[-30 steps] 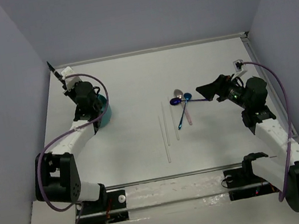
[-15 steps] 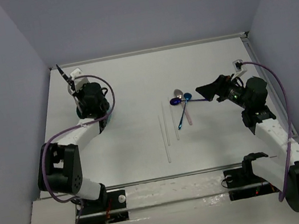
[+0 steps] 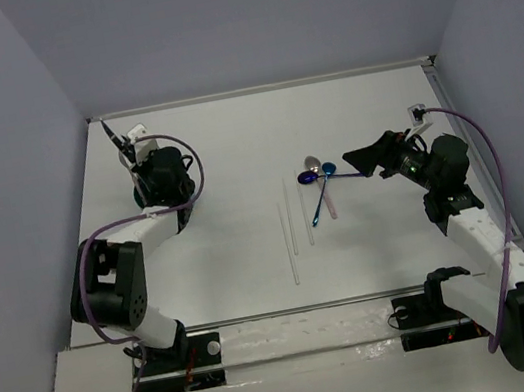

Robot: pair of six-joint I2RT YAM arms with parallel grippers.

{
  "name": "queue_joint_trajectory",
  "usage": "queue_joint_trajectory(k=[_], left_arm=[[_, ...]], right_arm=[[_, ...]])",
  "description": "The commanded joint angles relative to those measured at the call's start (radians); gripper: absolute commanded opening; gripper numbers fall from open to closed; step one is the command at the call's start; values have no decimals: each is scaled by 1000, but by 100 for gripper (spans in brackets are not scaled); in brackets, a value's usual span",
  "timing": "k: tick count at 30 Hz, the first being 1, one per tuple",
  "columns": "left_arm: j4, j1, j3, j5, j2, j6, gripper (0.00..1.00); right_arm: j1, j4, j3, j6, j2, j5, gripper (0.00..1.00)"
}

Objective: Sort the eating utensils into containers

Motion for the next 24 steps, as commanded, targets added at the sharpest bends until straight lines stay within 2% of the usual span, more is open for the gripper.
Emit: queue_joint_trajectory(k=[1, 3, 4, 5, 10, 16, 19, 24], left_arm=[[38, -17, -3, -53, -15, -27, 12], [35, -27, -3, -51, -23, -32, 18], [31, -27, -4, -50, -26, -35, 27], [25, -27, -4, -42, -34, -41, 32], [2, -27, 3, -31, -64, -47, 49], [-44, -27, 19, -11, -158, -58, 52], [-103, -27, 45, 19, -263, -82, 53], [-316, -37, 127, 249, -437, -160, 56]], right_arm=[[2, 69, -5, 6, 1, -12, 97], [2, 69, -5, 7, 0, -12, 97], [2, 69, -5, 7, 0, -11, 97], [2, 69, -5, 7, -2, -8, 97], [2, 69, -8, 6, 3, 0, 97], [2, 62, -5, 1, 7, 5, 97], [2, 40, 3, -3, 15, 21, 97], [2, 11, 9, -13, 20, 46, 97]])
